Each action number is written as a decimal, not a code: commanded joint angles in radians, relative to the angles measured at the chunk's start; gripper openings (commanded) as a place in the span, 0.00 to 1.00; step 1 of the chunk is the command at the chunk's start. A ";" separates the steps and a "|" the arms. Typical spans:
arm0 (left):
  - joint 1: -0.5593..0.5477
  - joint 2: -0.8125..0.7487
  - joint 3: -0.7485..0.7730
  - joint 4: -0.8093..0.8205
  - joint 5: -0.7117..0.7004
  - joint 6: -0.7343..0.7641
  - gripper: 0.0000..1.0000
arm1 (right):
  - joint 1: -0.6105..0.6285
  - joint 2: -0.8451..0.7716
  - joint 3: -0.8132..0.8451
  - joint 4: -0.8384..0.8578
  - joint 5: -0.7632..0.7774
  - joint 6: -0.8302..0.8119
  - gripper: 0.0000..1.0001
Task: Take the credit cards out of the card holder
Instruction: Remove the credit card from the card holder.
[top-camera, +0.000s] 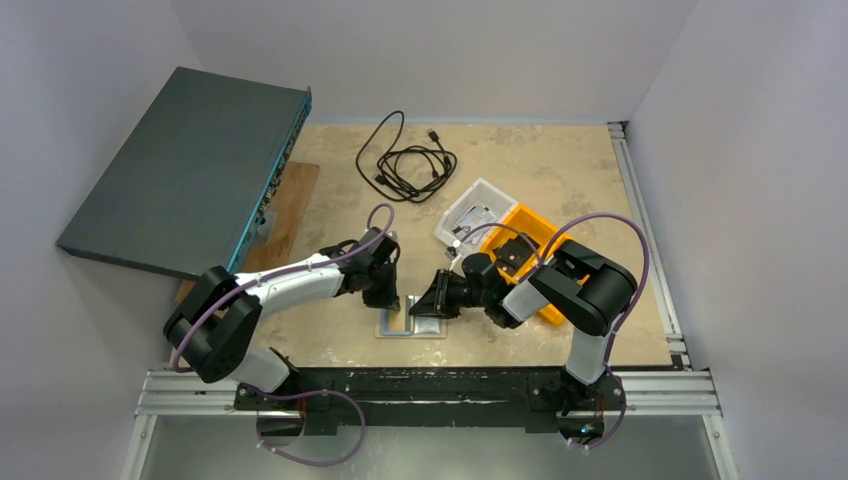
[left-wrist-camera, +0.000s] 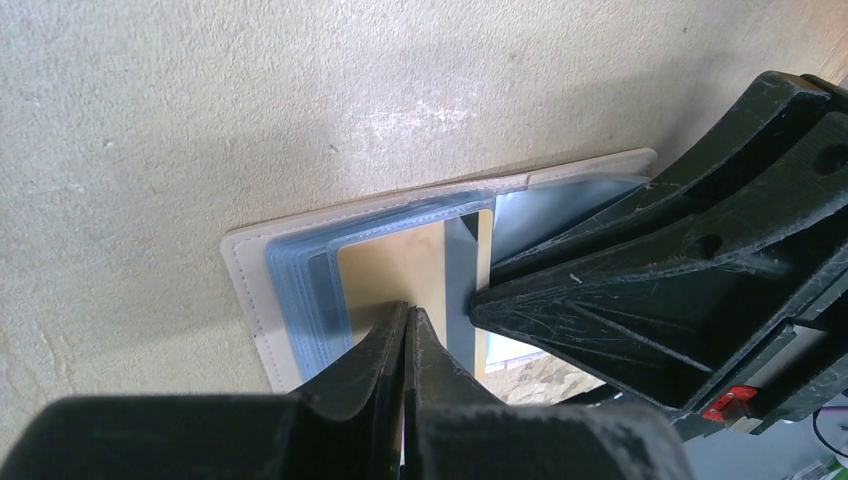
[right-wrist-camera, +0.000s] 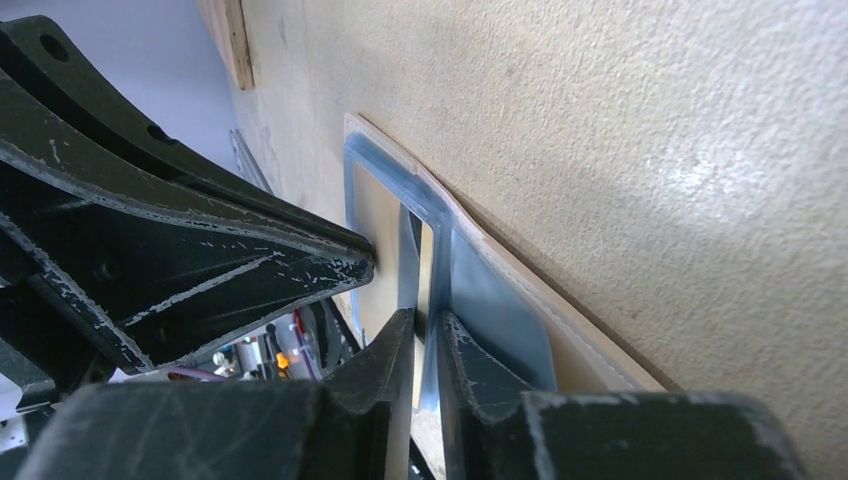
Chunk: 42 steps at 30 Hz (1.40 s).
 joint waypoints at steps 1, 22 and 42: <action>-0.003 -0.032 -0.013 -0.031 -0.032 0.010 0.00 | -0.005 0.009 -0.021 0.034 -0.005 0.019 0.08; -0.002 -0.024 -0.007 -0.064 -0.076 0.039 0.00 | -0.008 -0.044 -0.021 -0.071 0.047 -0.037 0.00; -0.002 0.055 0.000 -0.118 -0.108 0.004 0.00 | -0.029 0.016 -0.069 0.155 -0.027 0.065 0.16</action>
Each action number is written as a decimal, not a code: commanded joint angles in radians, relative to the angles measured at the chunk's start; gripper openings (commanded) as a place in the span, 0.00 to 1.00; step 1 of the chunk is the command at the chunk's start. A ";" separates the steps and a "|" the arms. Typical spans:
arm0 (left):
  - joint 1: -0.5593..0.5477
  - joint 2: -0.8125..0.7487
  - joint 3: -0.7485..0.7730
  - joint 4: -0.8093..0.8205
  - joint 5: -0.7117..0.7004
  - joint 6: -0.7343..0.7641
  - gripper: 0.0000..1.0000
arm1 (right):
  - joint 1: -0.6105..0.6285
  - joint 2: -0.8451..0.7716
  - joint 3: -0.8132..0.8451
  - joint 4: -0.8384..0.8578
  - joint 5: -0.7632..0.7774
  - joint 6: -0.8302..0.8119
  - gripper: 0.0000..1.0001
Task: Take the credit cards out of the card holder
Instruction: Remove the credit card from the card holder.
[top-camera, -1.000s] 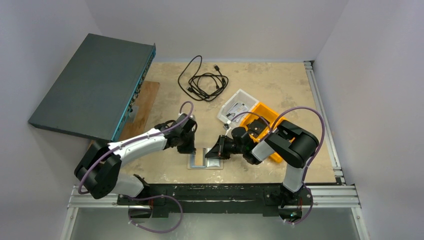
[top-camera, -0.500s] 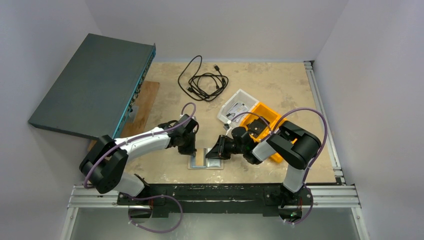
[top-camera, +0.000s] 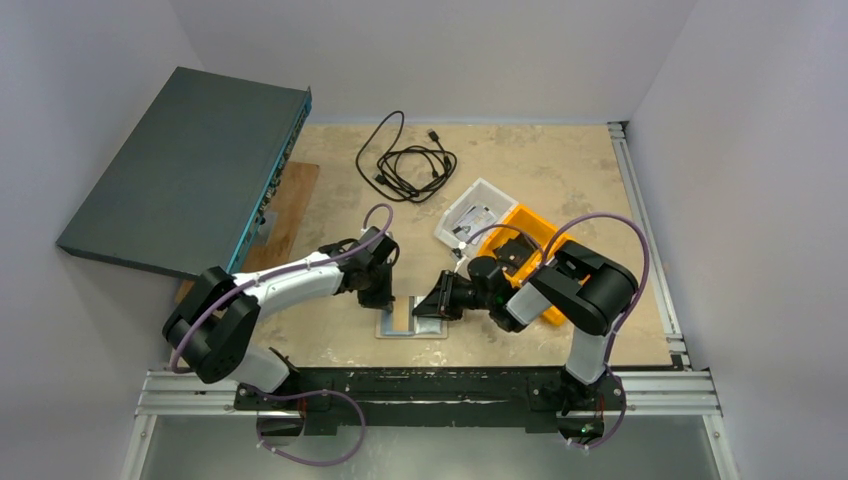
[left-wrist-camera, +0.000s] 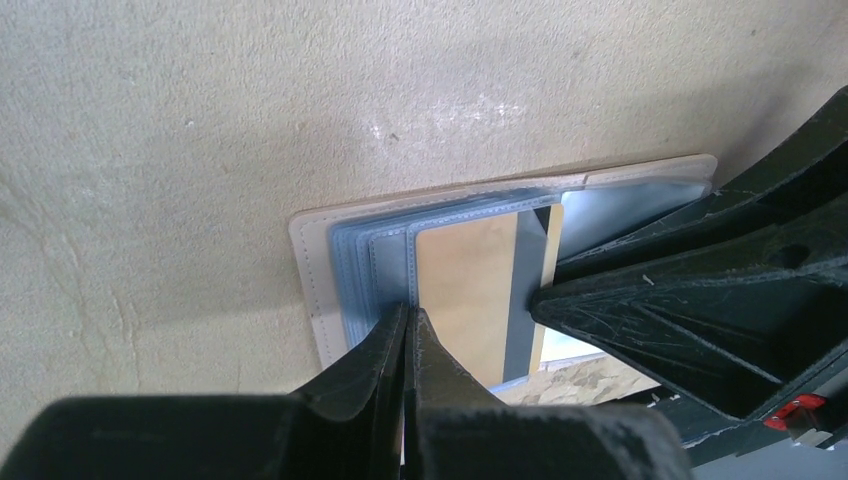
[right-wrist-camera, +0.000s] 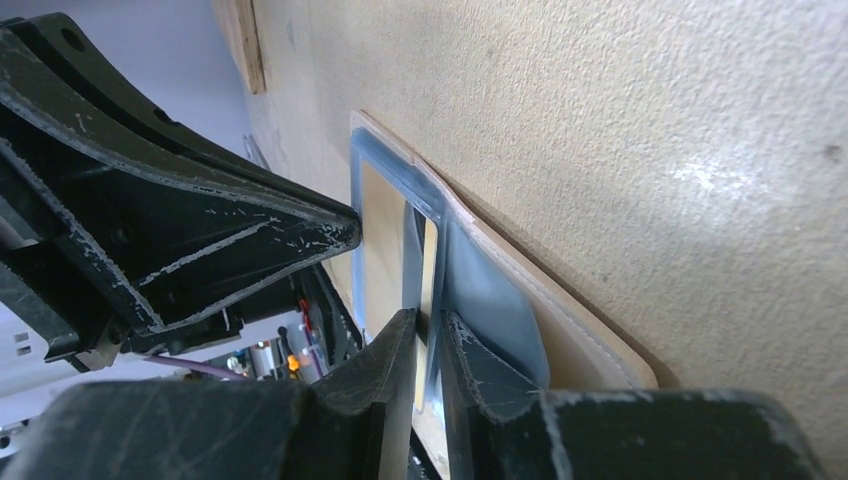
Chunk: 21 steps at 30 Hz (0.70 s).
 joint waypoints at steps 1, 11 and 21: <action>-0.002 0.064 -0.015 -0.041 -0.045 -0.013 0.00 | -0.015 0.022 -0.026 0.109 -0.037 0.044 0.16; -0.002 0.074 -0.014 -0.045 -0.044 -0.026 0.00 | -0.017 0.064 -0.041 0.243 -0.058 0.105 0.15; -0.002 0.089 -0.015 -0.053 -0.044 -0.032 0.00 | -0.017 0.041 -0.056 0.265 -0.051 0.117 0.13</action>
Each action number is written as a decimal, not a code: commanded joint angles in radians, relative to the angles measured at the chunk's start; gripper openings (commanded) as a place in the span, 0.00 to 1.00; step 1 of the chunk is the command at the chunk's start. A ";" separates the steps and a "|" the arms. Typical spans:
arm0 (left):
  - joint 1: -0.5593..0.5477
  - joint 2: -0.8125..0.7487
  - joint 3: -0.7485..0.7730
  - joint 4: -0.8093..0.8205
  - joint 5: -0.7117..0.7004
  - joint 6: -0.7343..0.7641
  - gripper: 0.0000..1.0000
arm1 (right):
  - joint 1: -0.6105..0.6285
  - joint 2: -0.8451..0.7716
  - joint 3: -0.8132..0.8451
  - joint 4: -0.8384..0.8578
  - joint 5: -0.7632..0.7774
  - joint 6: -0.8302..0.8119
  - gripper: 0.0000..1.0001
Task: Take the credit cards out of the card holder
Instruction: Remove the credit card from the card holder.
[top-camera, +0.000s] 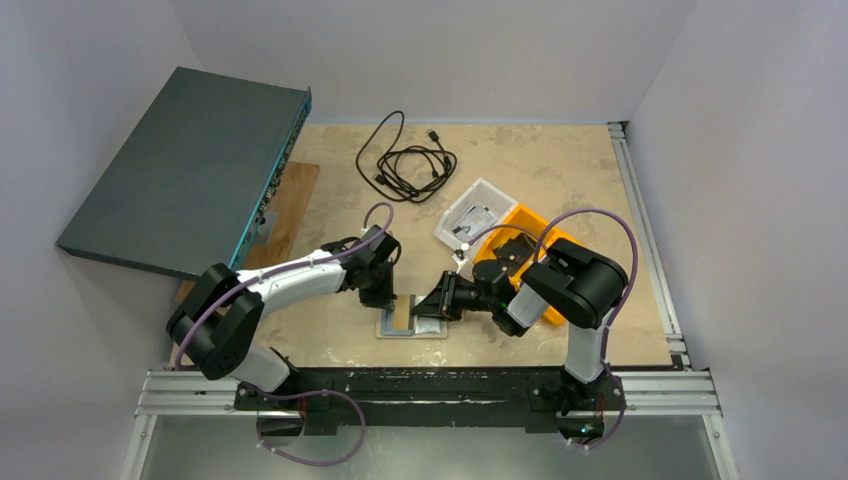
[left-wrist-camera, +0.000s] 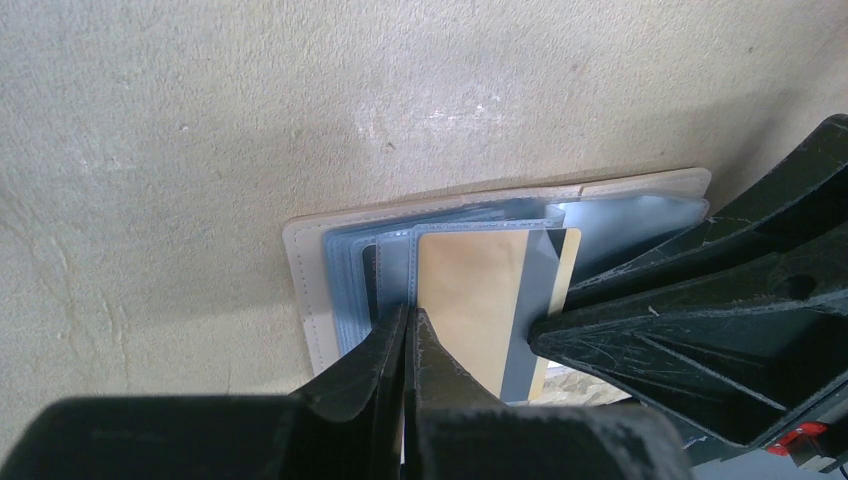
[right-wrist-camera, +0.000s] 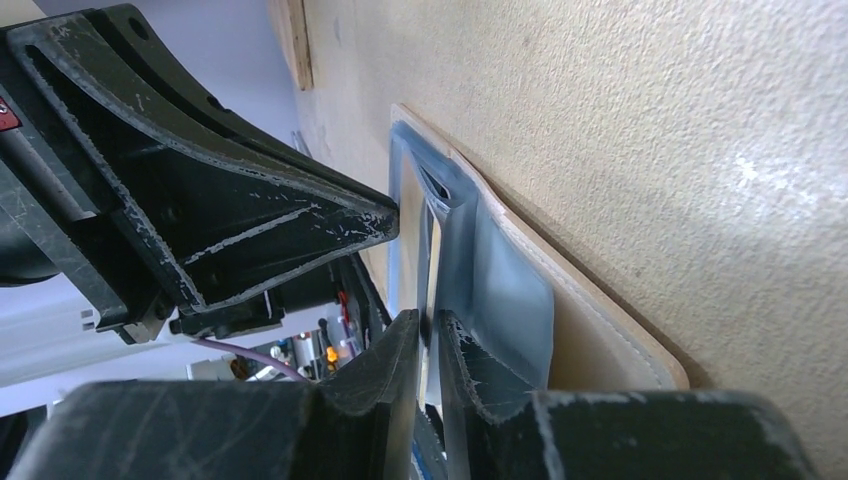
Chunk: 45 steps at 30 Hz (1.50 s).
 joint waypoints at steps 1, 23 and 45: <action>-0.003 0.063 -0.034 -0.047 -0.045 -0.004 0.00 | -0.006 -0.022 -0.013 0.060 -0.005 0.023 0.12; -0.004 0.078 -0.027 -0.069 -0.082 -0.007 0.00 | -0.027 -0.063 -0.064 -0.009 0.031 -0.020 0.14; -0.003 0.084 -0.019 -0.062 -0.071 0.000 0.00 | -0.027 0.035 -0.024 0.108 -0.005 0.038 0.08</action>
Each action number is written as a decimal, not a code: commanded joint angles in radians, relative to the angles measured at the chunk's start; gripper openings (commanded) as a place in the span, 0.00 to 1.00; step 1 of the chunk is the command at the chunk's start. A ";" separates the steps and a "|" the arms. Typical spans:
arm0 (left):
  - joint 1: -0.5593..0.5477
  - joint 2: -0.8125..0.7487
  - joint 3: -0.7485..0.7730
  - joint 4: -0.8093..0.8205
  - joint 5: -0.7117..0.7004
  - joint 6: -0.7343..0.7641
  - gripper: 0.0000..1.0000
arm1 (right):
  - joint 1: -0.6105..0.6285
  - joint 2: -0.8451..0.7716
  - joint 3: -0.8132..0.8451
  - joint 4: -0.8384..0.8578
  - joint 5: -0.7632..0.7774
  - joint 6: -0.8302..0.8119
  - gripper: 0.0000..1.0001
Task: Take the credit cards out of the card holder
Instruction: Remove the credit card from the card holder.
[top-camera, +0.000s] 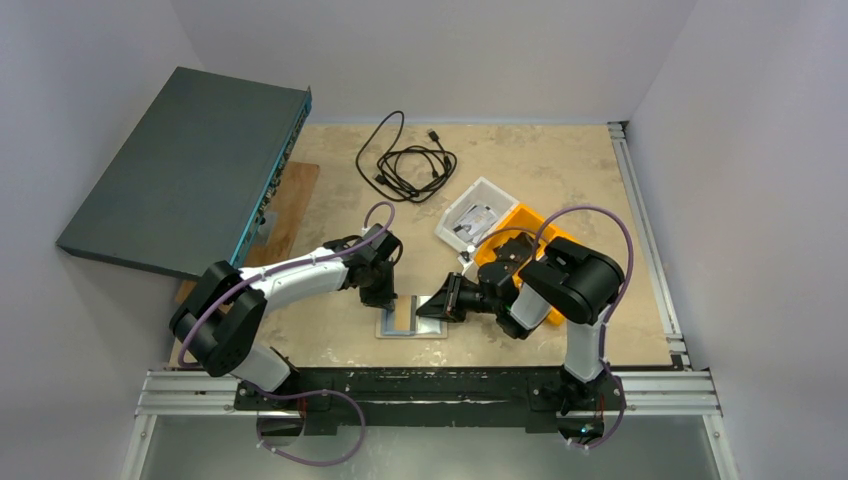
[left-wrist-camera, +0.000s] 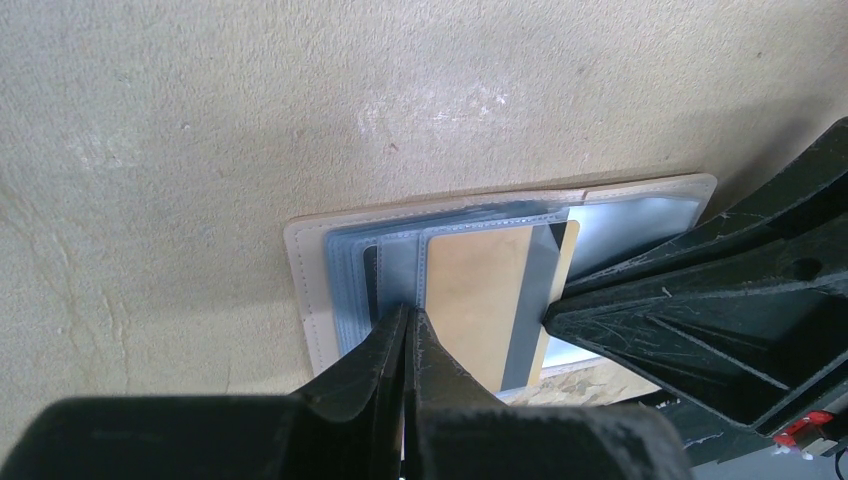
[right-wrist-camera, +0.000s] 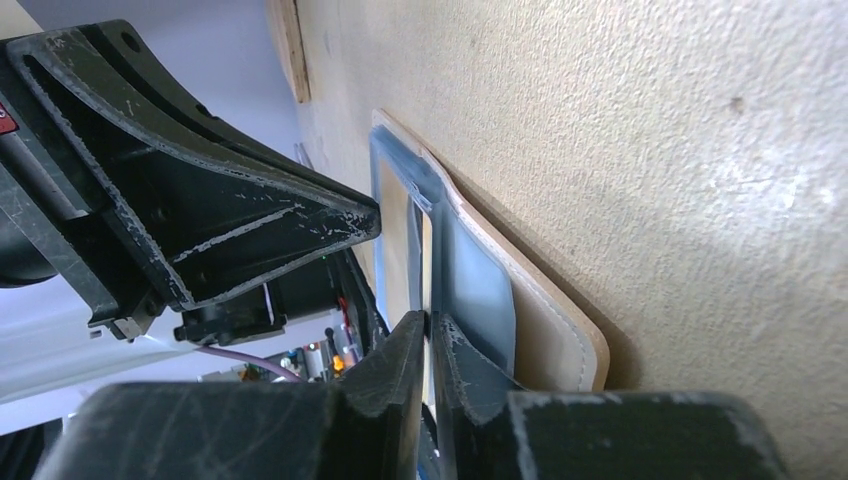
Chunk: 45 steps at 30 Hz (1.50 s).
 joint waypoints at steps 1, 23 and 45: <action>-0.003 0.064 -0.041 -0.038 -0.069 0.007 0.00 | -0.004 0.006 0.013 0.037 -0.007 0.014 0.06; 0.000 0.051 -0.051 -0.059 -0.089 0.013 0.00 | -0.029 -0.120 -0.076 -0.128 0.068 -0.061 0.00; -0.018 -0.148 0.024 -0.078 -0.026 0.079 0.05 | -0.020 -0.092 0.010 -0.196 0.059 -0.098 0.23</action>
